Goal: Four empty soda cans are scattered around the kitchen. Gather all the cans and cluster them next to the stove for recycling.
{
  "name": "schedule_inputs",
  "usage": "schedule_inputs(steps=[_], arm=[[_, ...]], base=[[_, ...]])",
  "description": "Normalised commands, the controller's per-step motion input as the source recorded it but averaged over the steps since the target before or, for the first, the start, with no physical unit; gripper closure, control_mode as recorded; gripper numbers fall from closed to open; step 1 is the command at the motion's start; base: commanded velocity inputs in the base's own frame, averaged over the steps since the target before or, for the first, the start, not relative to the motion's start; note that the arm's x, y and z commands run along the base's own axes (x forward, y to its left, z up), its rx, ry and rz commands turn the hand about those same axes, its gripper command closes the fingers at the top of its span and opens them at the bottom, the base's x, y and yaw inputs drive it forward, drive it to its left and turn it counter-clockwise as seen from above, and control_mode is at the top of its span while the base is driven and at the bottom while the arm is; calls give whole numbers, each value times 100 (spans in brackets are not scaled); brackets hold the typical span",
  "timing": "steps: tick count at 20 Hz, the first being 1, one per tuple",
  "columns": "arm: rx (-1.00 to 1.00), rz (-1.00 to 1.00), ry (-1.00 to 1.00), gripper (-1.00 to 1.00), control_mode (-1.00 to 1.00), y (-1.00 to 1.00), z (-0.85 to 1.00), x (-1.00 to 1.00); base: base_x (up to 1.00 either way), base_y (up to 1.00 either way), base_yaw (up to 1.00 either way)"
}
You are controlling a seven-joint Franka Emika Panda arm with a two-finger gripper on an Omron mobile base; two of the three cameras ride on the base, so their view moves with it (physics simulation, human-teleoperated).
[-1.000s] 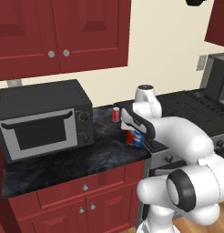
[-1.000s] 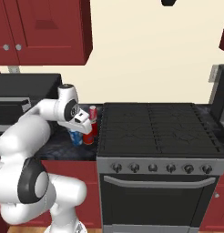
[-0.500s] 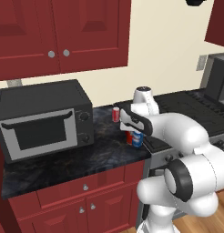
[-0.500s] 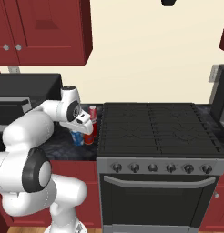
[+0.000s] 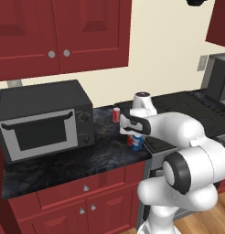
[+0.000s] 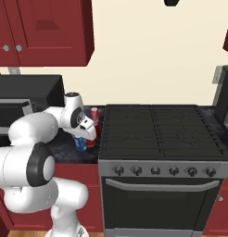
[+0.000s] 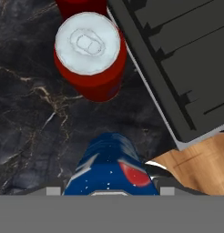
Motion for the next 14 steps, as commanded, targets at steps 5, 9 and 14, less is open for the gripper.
schedule_inputs(steps=[5,9,14], arm=[[0,0,1,100,-100,0,-23,21],[0,0,2,100,-100,0,-22,19],[0,0,2,100,-100,0,-23,15]], base=[[0,0,0],[0,0,0],[0,0,0]])
